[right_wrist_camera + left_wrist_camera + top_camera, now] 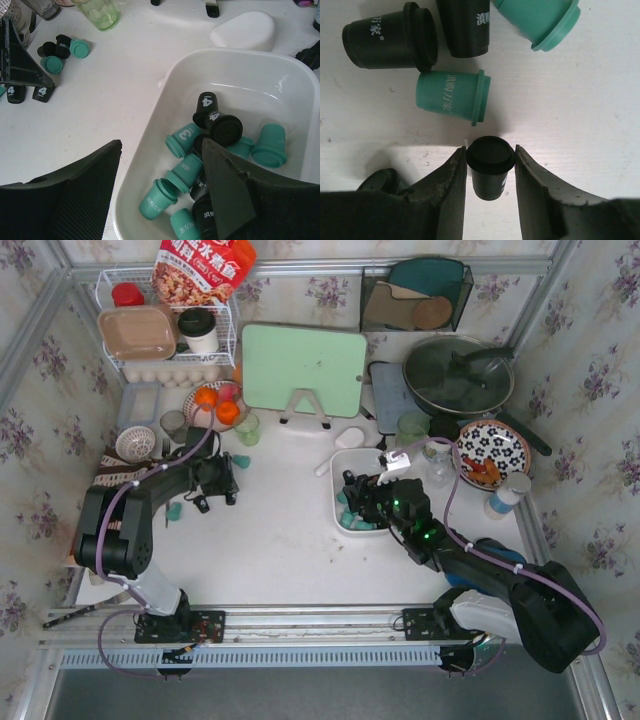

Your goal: Mix the coffee capsules in the storage basket

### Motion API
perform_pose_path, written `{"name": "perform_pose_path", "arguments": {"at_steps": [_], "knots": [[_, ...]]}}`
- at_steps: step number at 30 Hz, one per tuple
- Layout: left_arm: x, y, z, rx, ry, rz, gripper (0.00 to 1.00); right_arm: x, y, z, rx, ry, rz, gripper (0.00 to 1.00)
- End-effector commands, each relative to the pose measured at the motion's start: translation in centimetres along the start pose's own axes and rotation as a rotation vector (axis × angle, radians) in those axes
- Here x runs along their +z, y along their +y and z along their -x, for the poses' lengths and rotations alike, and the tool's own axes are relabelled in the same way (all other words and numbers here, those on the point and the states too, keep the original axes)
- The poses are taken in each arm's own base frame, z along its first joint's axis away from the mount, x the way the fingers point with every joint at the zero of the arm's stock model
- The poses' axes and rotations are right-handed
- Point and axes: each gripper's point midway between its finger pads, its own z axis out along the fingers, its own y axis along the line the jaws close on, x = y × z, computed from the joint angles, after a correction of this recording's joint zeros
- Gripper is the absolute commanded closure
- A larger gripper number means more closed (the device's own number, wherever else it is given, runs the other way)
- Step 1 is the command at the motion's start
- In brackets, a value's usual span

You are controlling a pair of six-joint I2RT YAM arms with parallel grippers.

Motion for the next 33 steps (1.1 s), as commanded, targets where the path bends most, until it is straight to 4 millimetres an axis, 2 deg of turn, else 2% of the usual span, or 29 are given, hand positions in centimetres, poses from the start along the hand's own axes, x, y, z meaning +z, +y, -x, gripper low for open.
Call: {"name": "perform_pose_path", "arguments": {"at_steps": [1, 8, 12, 14, 23, 28, 33], "knots": [[-0.2, 0.4, -3.1, 0.019, 0.100, 0.055, 0.65, 0.2, 0.4, 0.6, 0.006, -0.016, 0.013, 0.27], [-0.5, 0.1, -3.7, 0.078, 0.113, 0.116, 0.62, 0.3, 0.4, 0.5, 0.005, -0.013, 0.014, 0.27], [-1.2, -0.3, -3.7, 0.116, 0.097, 0.156, 0.53, 0.3, 0.4, 0.6, 0.005, -0.014, 0.015, 0.27], [-1.7, -0.7, -3.8, 0.137, 0.085, 0.167, 0.52, 0.3, 0.4, 0.5, 0.004, -0.013, 0.016, 0.27], [-2.7, -1.5, -4.1, 0.171, 0.067, 0.192, 0.51, 0.3, 0.5, 0.5, 0.004, -0.010, 0.022, 0.27], [-2.3, -1.9, -4.6, 0.165, 0.066, 0.201, 0.53, 0.3, 0.6, 0.6, 0.005, -0.010, 0.024, 0.27], [-1.8, -1.3, -4.4, 0.165, 0.042, 0.239, 0.59, 0.3, 0.6, 0.6, 0.006, -0.009, 0.024, 0.27]]}}
